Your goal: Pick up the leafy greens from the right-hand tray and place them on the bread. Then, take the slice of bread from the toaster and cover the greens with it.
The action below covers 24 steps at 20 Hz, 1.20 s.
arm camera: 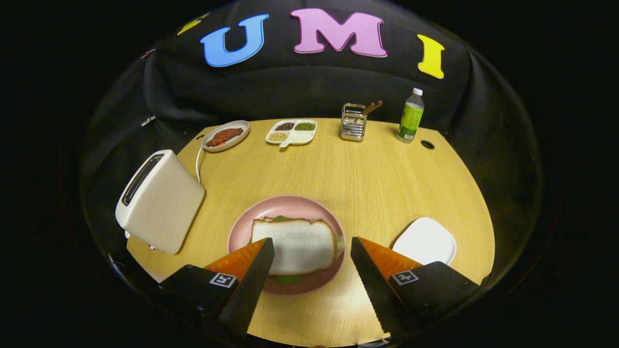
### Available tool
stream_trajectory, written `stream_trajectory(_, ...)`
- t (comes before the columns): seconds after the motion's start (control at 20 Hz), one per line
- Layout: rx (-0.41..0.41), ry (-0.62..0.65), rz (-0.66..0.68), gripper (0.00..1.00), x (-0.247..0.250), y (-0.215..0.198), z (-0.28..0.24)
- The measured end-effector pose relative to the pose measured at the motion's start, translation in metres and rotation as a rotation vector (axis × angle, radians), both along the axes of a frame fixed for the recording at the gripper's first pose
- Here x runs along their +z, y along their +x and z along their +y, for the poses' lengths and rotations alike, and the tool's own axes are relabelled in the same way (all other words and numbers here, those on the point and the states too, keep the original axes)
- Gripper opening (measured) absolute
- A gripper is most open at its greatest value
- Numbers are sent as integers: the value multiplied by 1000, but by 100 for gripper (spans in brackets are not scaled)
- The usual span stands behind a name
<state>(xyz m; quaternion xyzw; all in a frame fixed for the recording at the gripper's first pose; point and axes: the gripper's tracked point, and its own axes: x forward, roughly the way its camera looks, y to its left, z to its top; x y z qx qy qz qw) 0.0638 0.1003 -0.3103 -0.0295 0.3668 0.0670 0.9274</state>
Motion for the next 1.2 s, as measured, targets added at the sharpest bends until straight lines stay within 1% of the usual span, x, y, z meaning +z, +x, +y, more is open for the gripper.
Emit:
stream_trajectory(0.1,0,0,-70,99,28,-3,0)
stream_trajectory(0.35,0,30,-285,100,120,-11,3)
stream_trajectory(0.45,-33,64,-387,100,160,-16,-1)
stream_trajectory(0.55,-81,65,-509,99,202,-26,-16)
stream_trajectory(0.65,-112,61,-624,99,241,-37,-30)
stream_trajectory(0.75,-145,59,-699,99,268,-49,-44)
stream_trajectory(0.85,-179,72,-725,99,283,-60,-56)
stream_trajectory(1.05,-241,71,-736,99,294,-78,-80)
stream_trajectory(1.2,-263,40,-718,99,287,-84,-94)
